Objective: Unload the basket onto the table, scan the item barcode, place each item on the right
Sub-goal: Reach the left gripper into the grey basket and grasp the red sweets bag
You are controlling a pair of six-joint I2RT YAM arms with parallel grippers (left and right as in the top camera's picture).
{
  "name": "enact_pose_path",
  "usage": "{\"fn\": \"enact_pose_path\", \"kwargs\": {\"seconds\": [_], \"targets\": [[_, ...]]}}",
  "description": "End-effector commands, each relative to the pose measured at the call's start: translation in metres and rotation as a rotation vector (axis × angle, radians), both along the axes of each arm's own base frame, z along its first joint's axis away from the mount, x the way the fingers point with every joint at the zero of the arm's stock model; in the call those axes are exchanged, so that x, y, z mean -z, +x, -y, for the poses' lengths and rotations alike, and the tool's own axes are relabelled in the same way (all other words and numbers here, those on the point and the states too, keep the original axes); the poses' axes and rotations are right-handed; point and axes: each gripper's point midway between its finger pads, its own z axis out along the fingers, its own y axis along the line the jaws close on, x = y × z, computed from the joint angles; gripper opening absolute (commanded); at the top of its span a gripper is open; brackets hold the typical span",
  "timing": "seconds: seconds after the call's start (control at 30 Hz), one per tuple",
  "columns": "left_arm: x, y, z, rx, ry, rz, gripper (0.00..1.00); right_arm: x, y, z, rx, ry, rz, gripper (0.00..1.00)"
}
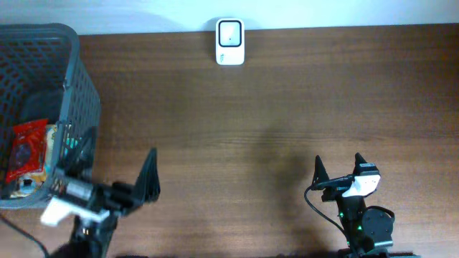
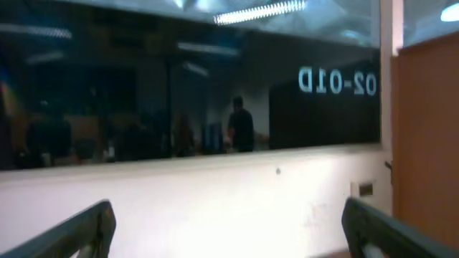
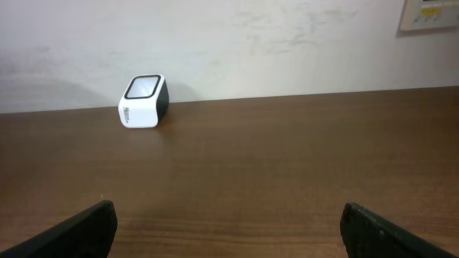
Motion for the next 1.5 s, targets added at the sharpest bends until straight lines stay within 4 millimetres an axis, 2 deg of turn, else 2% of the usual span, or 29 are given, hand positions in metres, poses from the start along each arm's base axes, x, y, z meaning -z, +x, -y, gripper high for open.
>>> {"fn": "enact_pose_path", "kwargs": {"seconds": [0.0, 0.07, 0.17, 0.27, 0.33, 0.4, 0.47, 0.53, 0.57, 0.6, 0.7, 0.73, 0.77, 0.83, 0.87, 0.97, 1.0, 1.1, 1.13, 1.23, 1.33, 1.47], "targets": [[-0.002, 0.004, 0.044, 0.255, 0.14, -0.055, 0.99, 0.004, 0.0, 0.001, 0.005, 0.003, -0.006, 0.99], [-0.007, 0.007, 0.047, 0.27, 0.154, -0.024, 0.99, 0.004, 0.0, 0.001, 0.005, 0.003, -0.006, 0.99], [-0.031, 0.002, 0.04, 0.195, 0.19, 0.11, 0.99, 0.004, 0.0, 0.001, 0.005, 0.003, -0.006, 0.99], [-0.046, -0.001, 0.037, 0.177, 0.182, 0.119, 0.99, 0.004, 0.0, 0.001, 0.005, 0.003, -0.006, 0.99], [-0.046, 0.02, 0.018, 0.07, 0.123, -0.025, 0.99, 0.004, 0.0, 0.001, 0.005, 0.003, -0.006, 0.98], [-0.032, 0.047, 0.003, -0.012, 0.098, -0.269, 0.99, 0.004, 0.0, 0.001, 0.005, 0.003, -0.006, 0.99], [-0.009, 0.059, 0.003, -0.015, 0.199, -0.516, 0.99, 0.004, 0.0, 0.001, 0.005, 0.003, -0.006, 0.98], [-0.008, 0.066, 0.0, -0.044, 0.307, -0.562, 0.99, 0.004, 0.0, 0.001, 0.005, 0.003, -0.006, 0.98], [-0.011, 0.072, -0.009, -0.101, 0.301, -0.564, 0.99, 0.004, 0.0, 0.001, 0.005, 0.003, -0.006, 0.99], [-0.015, 0.081, -0.027, -0.205, 0.257, -0.579, 0.99, 0.004, 0.0, 0.001, 0.005, 0.003, -0.006, 0.98], [-0.012, 0.094, -0.094, -0.564, 0.086, -0.649, 0.99, 0.004, 0.0, 0.001, 0.005, 0.003, -0.006, 0.98], [-0.006, 0.1, -0.124, -0.676, 0.034, -0.684, 0.99, 0.004, 0.0, 0.001, 0.005, 0.003, -0.006, 0.98], [-0.004, 0.104, -0.136, -0.713, 0.023, -0.696, 0.99, 0.004, 0.0, 0.001, 0.005, 0.003, -0.006, 0.98], [0.001, 0.114, -0.178, -0.81, -0.018, -0.737, 0.99, 0.004, 0.0, 0.001, 0.005, 0.003, -0.006, 0.99], [0.006, 0.124, -0.188, -0.773, -0.034, -0.764, 0.99, 0.004, 0.0, 0.001, 0.005, 0.003, -0.006, 0.99], [0.023, 0.149, -0.214, -0.591, -0.112, -0.853, 0.99, 0.004, 0.0, 0.001, 0.005, 0.003, -0.006, 0.98], [0.034, 0.152, -0.238, -0.619, -0.143, -0.883, 0.99, 0.004, 0.0, 0.001, 0.005, 0.003, -0.006, 0.99], [0.067, 0.143, -0.293, -0.819, -0.182, -0.983, 0.99, 0.004, 0.0, 0.001, 0.005, 0.003, -0.006, 0.98], [0.082, 0.133, -0.314, -0.939, -0.158, -1.043, 0.99, 0.004, 0.0, 0.001, 0.005, 0.003, -0.006, 0.98], [0.116, 0.111, -0.357, -1.209, -0.129, -1.183, 0.99, 0.004, 0.0, 0.001, 0.005, 0.003, -0.006, 0.98], [0.162, 0.123, -0.363, -1.142, 0.036, -1.351, 0.99, 0.004, 0.0, 0.001, 0.005, 0.003, -0.006, 0.99], [0.229, 0.125, -0.362, -1.067, 0.088, -1.541, 0.99, 0.004, 0.0, 0.001, 0.005, 0.003, -0.006, 0.98]]}}
